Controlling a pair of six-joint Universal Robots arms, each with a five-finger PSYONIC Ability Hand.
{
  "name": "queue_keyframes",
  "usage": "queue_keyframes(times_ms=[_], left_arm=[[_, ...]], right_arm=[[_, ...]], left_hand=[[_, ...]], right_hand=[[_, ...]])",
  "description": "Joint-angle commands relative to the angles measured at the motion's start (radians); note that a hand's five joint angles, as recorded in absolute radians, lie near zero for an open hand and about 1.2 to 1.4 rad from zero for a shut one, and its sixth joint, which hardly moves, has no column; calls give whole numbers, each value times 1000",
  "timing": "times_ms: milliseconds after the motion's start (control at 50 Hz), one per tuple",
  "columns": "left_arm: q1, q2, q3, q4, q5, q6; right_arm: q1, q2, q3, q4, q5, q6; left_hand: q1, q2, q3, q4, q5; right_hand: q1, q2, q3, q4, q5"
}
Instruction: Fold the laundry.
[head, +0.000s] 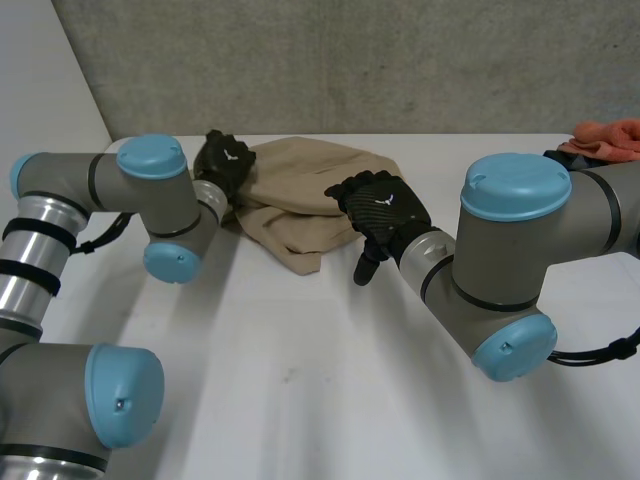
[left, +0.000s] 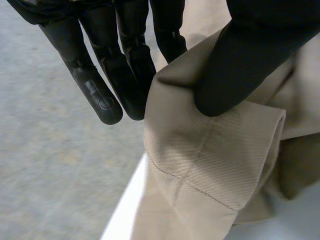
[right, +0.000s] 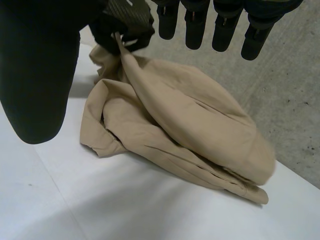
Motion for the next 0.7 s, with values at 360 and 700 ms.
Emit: queue_keyframes(times_ms=[360, 700], left_arm=[[-70, 946, -1129, 225, 144, -191], [-86, 1210, -1657, 485, 138, -163]], right_arm=[[-116, 137, -519, 152, -115, -256], [-76, 450, -755, 347, -155, -501]], left_hand=[[258, 205, 211, 201, 237], [258, 205, 211, 201, 237]], right_hand=[[-44, -29, -31, -30, -42], [-44, -29, -31, -30, -42]])
